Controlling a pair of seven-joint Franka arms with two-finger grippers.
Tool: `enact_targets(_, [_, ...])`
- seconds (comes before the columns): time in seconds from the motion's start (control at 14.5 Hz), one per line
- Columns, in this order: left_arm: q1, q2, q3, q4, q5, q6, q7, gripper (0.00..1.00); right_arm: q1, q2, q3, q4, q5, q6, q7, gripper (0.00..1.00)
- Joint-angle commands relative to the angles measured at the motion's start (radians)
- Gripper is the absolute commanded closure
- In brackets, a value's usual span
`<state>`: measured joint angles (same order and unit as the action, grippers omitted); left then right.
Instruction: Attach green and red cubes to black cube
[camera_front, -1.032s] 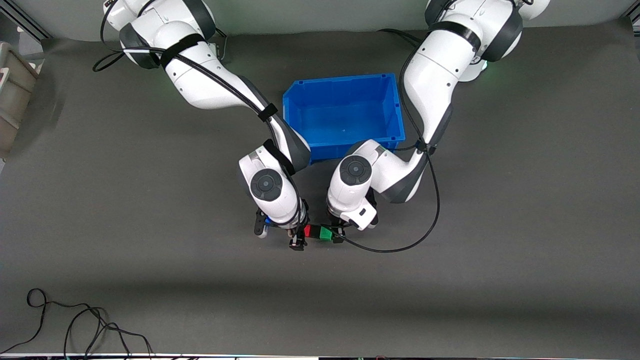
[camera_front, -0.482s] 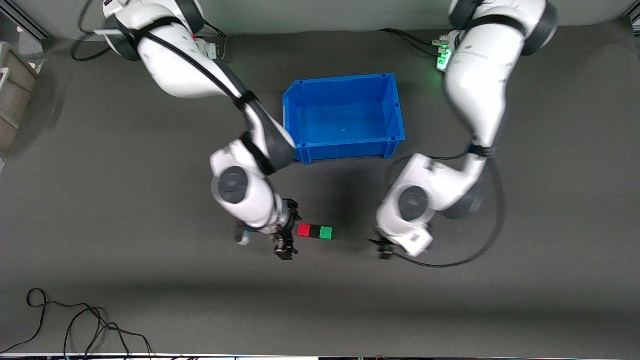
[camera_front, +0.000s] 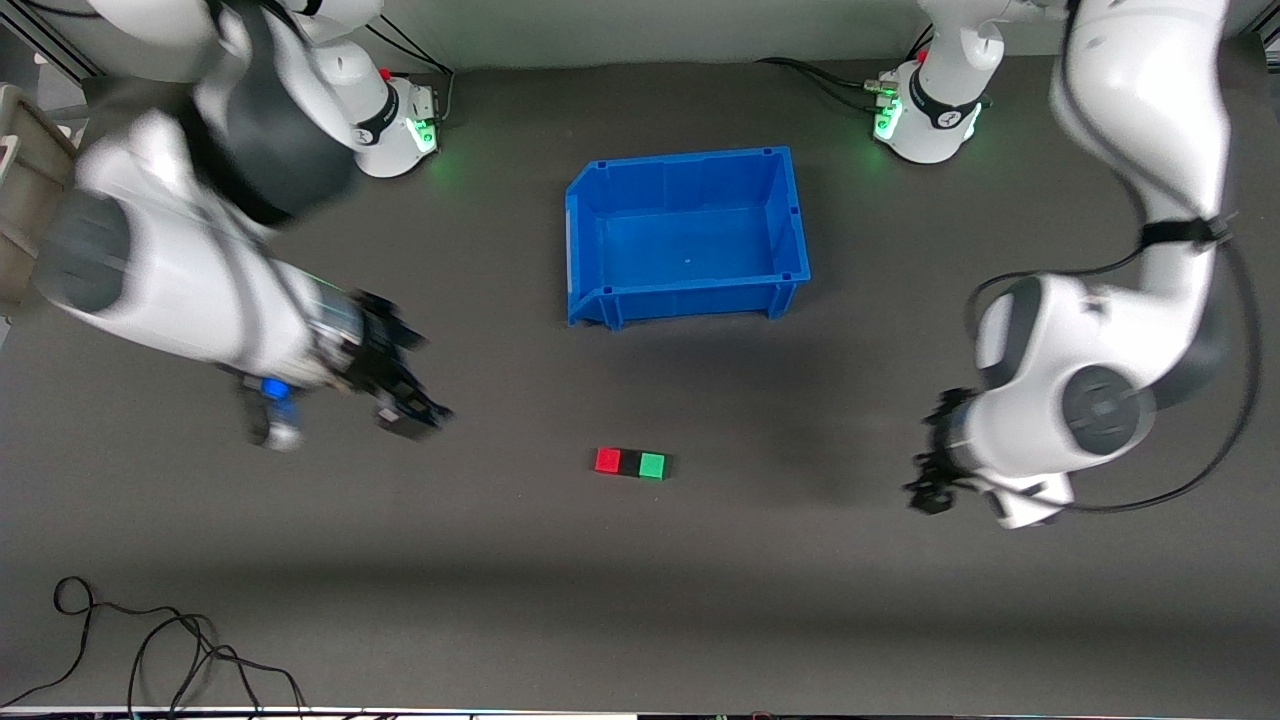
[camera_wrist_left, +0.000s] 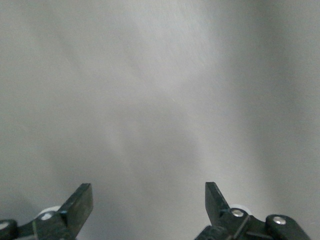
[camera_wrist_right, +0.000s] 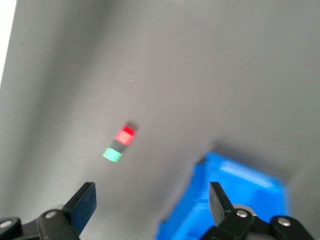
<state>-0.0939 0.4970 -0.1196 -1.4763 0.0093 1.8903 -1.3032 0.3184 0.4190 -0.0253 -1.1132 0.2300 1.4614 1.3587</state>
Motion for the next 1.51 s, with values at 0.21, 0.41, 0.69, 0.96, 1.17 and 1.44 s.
enact_targets(0.21, [0.152,-0.316,-0.005,-0.350,0.006,0.037,0.437,0.00,-0.105,-0.167,-0.031,-0.051,-0.067,-0.249,-0.544,0.00])
enact_targets(0.41, [0.233,-0.418,-0.006,-0.391,0.006,-0.087,0.712,0.00,-0.104,-0.198,-0.102,-0.077,-0.167,-0.308,-0.989,0.00])
enact_targets(0.69, [0.238,-0.469,-0.006,-0.310,0.006,-0.221,0.854,0.00,-0.102,-0.207,-0.173,-0.123,-0.201,-0.227,-1.260,0.00])
enact_targets(0.96, [0.240,-0.475,-0.006,-0.230,0.006,-0.286,1.129,0.00,-0.096,-0.288,-0.173,-0.276,-0.248,-0.058,-1.348,0.00])
enact_targets(1.17, [0.238,-0.456,-0.006,-0.173,-0.020,-0.269,1.318,0.00,-0.098,-0.419,-0.180,-0.496,-0.250,0.115,-1.380,0.00])
enact_targets(1.44, [0.218,-0.436,0.018,-0.136,-0.002,-0.249,1.334,0.00,-0.093,-0.425,-0.183,-0.505,-0.250,0.105,-1.368,0.00])
